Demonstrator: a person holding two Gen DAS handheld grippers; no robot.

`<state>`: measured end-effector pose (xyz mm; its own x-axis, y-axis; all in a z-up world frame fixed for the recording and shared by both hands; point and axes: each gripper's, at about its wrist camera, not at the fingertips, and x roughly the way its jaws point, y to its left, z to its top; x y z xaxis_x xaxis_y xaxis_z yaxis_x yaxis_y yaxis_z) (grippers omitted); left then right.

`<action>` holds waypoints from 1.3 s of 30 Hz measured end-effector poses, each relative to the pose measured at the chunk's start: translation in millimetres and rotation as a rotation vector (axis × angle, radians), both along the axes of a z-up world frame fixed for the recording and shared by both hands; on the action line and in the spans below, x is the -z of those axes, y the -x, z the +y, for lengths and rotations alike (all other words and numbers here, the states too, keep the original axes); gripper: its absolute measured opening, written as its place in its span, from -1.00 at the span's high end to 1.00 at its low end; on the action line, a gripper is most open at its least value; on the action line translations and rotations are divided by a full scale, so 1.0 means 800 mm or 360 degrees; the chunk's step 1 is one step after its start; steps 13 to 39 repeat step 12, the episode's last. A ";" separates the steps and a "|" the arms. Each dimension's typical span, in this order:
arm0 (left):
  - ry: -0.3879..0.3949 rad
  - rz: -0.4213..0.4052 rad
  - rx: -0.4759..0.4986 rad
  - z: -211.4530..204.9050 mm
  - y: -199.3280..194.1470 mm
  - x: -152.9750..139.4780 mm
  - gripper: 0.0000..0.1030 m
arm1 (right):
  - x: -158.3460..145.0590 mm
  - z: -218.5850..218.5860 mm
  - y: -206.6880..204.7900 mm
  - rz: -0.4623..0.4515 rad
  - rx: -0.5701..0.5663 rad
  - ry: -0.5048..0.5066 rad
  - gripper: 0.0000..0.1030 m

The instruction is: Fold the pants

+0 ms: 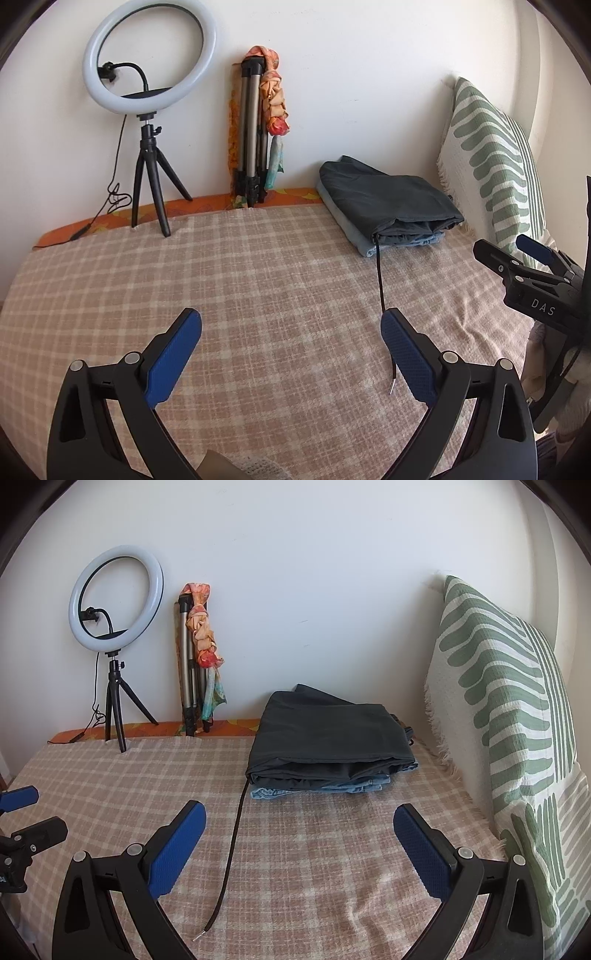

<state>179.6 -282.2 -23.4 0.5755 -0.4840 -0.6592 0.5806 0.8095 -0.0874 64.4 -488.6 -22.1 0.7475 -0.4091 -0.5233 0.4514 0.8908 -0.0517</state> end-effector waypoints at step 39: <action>-0.0084 -0.0108 -0.0091 0.005 0.002 0.000 -0.90 | 0.001 0.002 -0.001 -0.0002 -0.0013 0.0003 -1.00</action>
